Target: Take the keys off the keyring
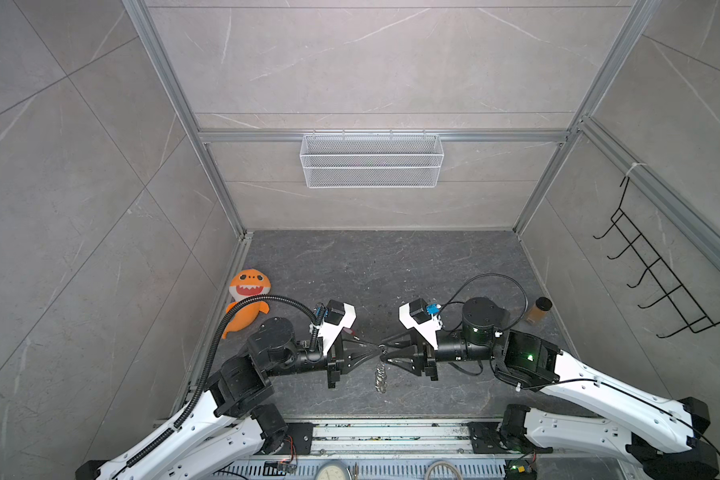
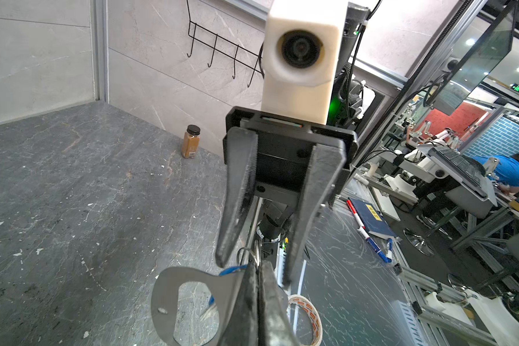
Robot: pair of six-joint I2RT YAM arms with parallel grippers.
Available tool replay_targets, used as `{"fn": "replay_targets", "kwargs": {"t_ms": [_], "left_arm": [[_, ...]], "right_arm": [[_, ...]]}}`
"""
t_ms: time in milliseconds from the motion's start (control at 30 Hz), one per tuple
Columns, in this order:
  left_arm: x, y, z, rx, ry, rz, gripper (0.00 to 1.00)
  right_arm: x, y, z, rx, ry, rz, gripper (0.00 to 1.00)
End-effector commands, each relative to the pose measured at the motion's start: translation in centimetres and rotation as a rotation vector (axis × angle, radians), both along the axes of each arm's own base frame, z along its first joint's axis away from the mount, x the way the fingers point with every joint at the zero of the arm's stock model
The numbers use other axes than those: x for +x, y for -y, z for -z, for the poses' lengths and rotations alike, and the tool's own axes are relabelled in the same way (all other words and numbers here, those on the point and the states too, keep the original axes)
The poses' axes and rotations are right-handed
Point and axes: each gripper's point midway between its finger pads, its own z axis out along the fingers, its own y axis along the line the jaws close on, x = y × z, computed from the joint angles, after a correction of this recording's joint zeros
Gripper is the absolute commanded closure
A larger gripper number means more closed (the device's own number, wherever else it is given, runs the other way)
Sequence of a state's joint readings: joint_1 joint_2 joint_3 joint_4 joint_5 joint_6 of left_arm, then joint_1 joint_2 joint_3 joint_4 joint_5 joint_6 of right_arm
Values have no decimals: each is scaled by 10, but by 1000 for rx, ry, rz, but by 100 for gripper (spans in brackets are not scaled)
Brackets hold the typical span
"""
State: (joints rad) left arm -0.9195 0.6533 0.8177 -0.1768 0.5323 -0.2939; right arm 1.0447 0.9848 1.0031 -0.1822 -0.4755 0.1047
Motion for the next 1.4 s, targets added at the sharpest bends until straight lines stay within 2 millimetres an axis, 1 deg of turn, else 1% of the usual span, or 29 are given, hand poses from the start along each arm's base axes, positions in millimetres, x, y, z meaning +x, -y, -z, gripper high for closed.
{"fn": "replay_targets", "kwargs": {"t_ms": [0, 100, 167, 300, 400, 533, 667, 867, 933, 1067, 1100, 1133, 1200, 1233, 1367], "left_arm": [[-3, -1, -25, -65, 76, 11, 100], [-4, 0, -24, -62, 74, 20, 100], [-4, 0, -25, -64, 74, 18, 100], [-3, -2, -25, -67, 78, 8, 100], [-2, -3, -27, -74, 81, -2, 100], [0, -4, -27, -73, 83, -17, 100], [1, -5, -27, -76, 84, -25, 100], [2, -5, -27, -76, 82, -34, 100], [3, -5, -27, -76, 78, -36, 100], [3, -6, -25, -54, 55, -45, 100], [3, -8, -26, -48, 51, -49, 97], [3, -9, -23, -34, 42, -53, 87], [2, -13, -22, -10, 37, -60, 76], [0, -14, -20, 6, 30, -57, 73], [-7, -12, -11, 94, -14, -5, 71]], "right_arm": [[1, 2, -4, 19, 2, 9, 47], [3, 5, -13, 40, 13, 17, 46], [2, 5, -16, 49, 4, -2, 48], [1, 2, -12, 40, -20, -29, 63], [0, 0, -8, 35, -33, -41, 66], [-1, 1, -7, 35, -37, -41, 74], [0, 0, -4, 29, -43, -40, 80], [1, 0, -4, 32, -44, -33, 93], [2, 1, -4, 30, -44, -26, 99], [5, 3, -3, 9, -42, -7, 100], [6, 5, -1, -4, -41, 0, 100], [6, 7, -1, -15, -42, 4, 100], [7, 9, 2, -39, -45, 8, 100], [7, 10, 3, -49, -45, 9, 100], [6, 13, 8, -97, -49, -9, 100]]}}
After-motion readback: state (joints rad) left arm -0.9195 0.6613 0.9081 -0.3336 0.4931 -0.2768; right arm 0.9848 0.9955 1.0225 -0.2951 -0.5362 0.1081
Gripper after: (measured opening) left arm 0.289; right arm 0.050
